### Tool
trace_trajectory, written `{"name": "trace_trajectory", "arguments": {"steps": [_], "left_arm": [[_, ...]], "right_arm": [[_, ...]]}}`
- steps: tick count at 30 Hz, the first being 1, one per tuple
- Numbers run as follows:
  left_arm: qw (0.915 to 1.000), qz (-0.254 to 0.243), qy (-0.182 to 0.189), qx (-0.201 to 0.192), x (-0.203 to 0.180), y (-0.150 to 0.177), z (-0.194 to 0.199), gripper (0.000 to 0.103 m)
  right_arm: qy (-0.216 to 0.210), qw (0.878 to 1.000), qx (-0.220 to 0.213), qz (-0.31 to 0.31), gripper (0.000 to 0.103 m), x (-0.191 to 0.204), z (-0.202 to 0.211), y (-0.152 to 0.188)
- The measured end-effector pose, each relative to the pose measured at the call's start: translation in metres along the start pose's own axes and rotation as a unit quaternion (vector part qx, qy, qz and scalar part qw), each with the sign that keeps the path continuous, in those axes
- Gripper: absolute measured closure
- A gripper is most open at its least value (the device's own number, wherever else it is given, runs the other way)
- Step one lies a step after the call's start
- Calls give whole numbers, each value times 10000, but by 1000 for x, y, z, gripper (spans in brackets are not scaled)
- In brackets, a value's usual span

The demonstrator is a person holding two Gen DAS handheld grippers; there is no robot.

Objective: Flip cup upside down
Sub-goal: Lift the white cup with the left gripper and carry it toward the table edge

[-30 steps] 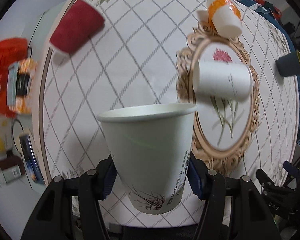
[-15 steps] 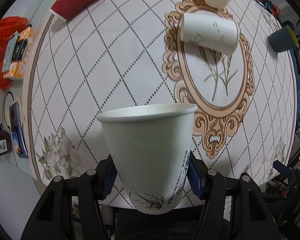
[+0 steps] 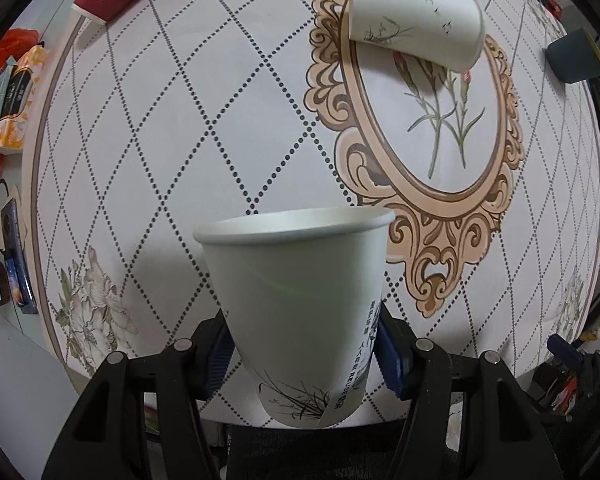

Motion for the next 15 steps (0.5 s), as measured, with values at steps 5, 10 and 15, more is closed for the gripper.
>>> {"name": "trace_trajectory", "arguments": {"steps": [5,10,15], "left_arm": [[9999,1,-64,104,-1,-6,-17,44],[9998,-1,-151,138,-3,-7,-29,43],[9997,-49,-178,142,-6,-13,-33,43]], "right_arm": [[23,10000,41,-39,0,-4,-11,3],[23,9999,56,-81,0,-7,-15,-3],[13,9999,61,-139,0,-10,-9,-12]]}}
Point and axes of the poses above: each gripper's, at about its wrist camera, not at the fingertips, and z roughly against the way its jaws point, x to its left, y to its underside, the point moved 2 cm from there along -z, roughly the way its jaws point, and after that the axes turned 3 degrees about x, right-handed, at the moved point
